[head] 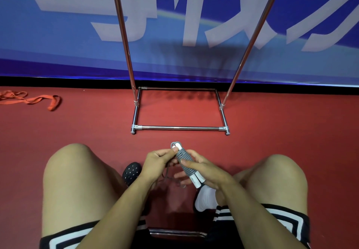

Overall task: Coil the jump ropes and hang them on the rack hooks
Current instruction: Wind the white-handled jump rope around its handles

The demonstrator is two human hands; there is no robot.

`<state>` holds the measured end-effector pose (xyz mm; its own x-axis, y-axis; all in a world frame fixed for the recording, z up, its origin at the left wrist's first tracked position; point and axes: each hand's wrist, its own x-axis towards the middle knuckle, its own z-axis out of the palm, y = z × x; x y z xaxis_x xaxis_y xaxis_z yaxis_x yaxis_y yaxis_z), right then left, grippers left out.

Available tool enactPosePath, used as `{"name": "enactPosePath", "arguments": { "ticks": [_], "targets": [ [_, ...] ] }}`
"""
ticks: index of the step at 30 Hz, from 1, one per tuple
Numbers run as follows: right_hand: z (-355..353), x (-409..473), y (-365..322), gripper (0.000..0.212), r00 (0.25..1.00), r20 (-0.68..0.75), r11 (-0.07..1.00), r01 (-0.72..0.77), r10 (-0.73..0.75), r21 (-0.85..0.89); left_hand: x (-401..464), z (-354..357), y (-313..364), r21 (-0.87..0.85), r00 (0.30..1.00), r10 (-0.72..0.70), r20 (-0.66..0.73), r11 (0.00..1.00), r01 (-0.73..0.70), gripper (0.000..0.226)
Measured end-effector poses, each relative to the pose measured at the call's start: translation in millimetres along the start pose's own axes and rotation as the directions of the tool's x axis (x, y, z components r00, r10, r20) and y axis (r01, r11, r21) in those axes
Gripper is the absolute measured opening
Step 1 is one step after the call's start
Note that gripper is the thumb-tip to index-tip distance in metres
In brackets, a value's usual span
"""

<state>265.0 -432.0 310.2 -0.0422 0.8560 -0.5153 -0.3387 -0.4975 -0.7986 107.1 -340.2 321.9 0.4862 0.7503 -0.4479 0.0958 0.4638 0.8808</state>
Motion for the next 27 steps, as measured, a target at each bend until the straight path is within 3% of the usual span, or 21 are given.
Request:
{"name": "enactPosePath", "arguments": {
  "ticks": [4, 8, 11, 21, 24, 27],
  "targets": [
    [4.2, -6.9, -5.0, 0.039, 0.997, 0.078, 0.996, 0.029, -0.023, -0.079, 1.3, -1.2, -0.7, -0.028, 0.999, -0.012, 0.036, 1.000, 0.013, 0.026],
    [4.1, -7.8, -7.2, 0.041, 0.989, 0.040, 0.973, 0.145, -0.140, -0.180, 2.3, -1.8, 0.3, -0.108, 0.996, -0.069, 0.052, 0.991, 0.074, 0.029],
    [2.3, -5.2, -4.1, 0.044, 0.982, 0.005, 0.951, 0.185, -0.189, -0.247, 1.8, -2.8, 1.0, -0.057, 0.994, -0.108, 0.033, 0.992, 0.110, 0.039],
    [0.8, -1.3, -2.2, 0.041, 0.978, -0.026, 0.961, 0.197, -0.206, -0.192, -1.2, -0.7, 0.7, 0.024, 0.925, -0.301, 0.230, 0.952, 0.304, 0.052],
    [0.5, -1.2, -1.7, 0.040, 0.978, -0.036, 0.971, 0.197, -0.204, -0.135, -0.7, 0.1, -2.3, -0.038, 0.911, -0.298, 0.284, 0.946, 0.321, 0.040],
    [-1.6, -0.7, -2.7, 0.038, 0.978, -0.037, 0.975, 0.201, -0.205, -0.091, 2.2, 2.9, -5.2, -0.108, 0.948, -0.224, 0.224, 0.961, 0.253, 0.023]
  ]
}}
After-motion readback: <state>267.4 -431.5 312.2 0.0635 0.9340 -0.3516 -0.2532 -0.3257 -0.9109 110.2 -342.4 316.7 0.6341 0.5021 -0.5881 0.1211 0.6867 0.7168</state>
